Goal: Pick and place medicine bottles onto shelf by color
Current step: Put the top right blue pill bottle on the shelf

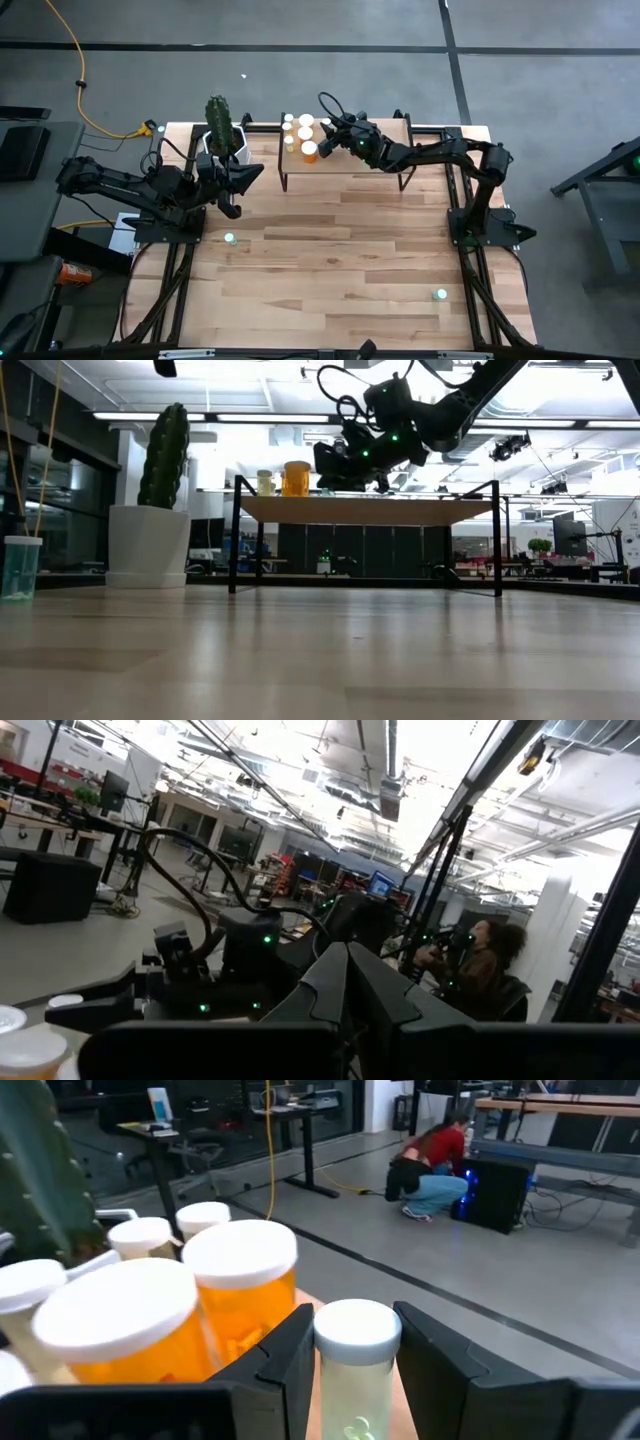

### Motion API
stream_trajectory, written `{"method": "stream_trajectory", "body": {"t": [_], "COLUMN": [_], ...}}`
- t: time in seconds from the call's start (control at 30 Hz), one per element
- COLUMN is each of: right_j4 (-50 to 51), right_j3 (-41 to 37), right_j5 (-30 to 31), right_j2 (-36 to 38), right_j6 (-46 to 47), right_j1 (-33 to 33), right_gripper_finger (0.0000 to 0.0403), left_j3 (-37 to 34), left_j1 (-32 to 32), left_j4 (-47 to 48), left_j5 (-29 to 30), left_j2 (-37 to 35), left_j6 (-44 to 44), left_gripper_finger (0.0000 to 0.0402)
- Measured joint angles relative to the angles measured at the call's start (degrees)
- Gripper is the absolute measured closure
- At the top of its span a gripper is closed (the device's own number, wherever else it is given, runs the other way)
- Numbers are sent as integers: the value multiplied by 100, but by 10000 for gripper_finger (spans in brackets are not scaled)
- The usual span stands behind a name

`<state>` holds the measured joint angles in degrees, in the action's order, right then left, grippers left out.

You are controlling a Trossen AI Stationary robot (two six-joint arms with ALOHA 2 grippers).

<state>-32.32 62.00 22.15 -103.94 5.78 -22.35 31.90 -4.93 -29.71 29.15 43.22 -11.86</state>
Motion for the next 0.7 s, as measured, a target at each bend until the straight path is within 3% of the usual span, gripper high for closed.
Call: {"method": "stream_trajectory", "body": {"t": [0.7], "right_j4": [37], "right_j3": [0], "right_j5": [-2], "right_j2": [7], "right_j6": [323], "right_j1": [0], "right_gripper_finger": [288], "left_j3": [0], "left_j1": [0], "left_j4": [11], "left_j5": [-143], "left_j2": [-1], "left_j6": [-149], "left_gripper_finger": [401]}}
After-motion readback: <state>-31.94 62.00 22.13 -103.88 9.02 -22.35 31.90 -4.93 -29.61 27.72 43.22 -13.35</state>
